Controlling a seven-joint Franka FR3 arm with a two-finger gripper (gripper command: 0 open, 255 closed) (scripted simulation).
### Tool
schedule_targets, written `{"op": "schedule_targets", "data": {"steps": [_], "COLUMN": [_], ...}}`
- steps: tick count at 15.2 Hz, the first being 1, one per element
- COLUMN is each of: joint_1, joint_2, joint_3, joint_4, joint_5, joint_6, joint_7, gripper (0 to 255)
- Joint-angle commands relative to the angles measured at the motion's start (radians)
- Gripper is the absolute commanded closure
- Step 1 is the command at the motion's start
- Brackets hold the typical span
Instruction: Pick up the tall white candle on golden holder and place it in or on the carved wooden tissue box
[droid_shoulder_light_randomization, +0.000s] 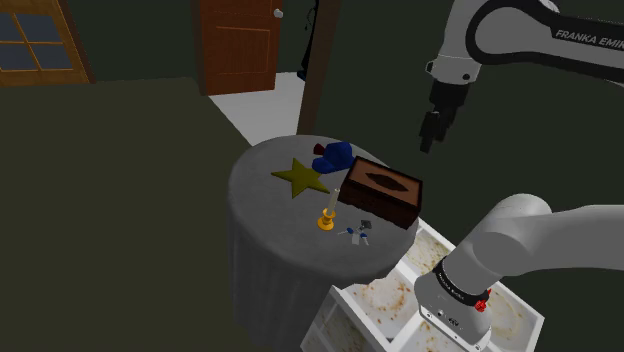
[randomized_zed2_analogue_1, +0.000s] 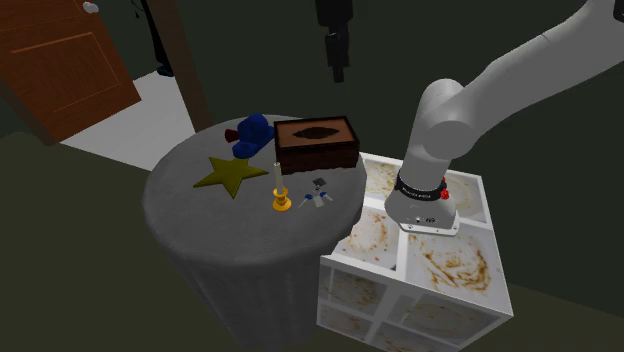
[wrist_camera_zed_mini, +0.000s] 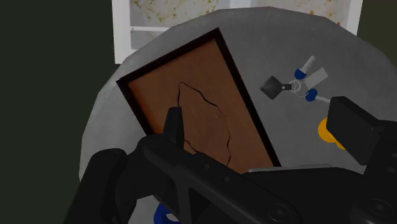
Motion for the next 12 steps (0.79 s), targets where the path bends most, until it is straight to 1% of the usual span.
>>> {"op": "schedule_targets", "data": {"steps": [1, 7, 12], "joint_1": [0.0, 0.064, 0.114], "joint_2": [0.0, 0.111, 0.23], "joint_3": [0.0, 0.081, 0.149], "joint_4": [0.0, -0.036, -0.035], "joint_5": [0.0, 0.075, 0.125], "joint_6": [0.0, 0.154, 0.281], "joint_7": [0.0, 0.046, 0.08], "gripper": [0, 0, 0]}}
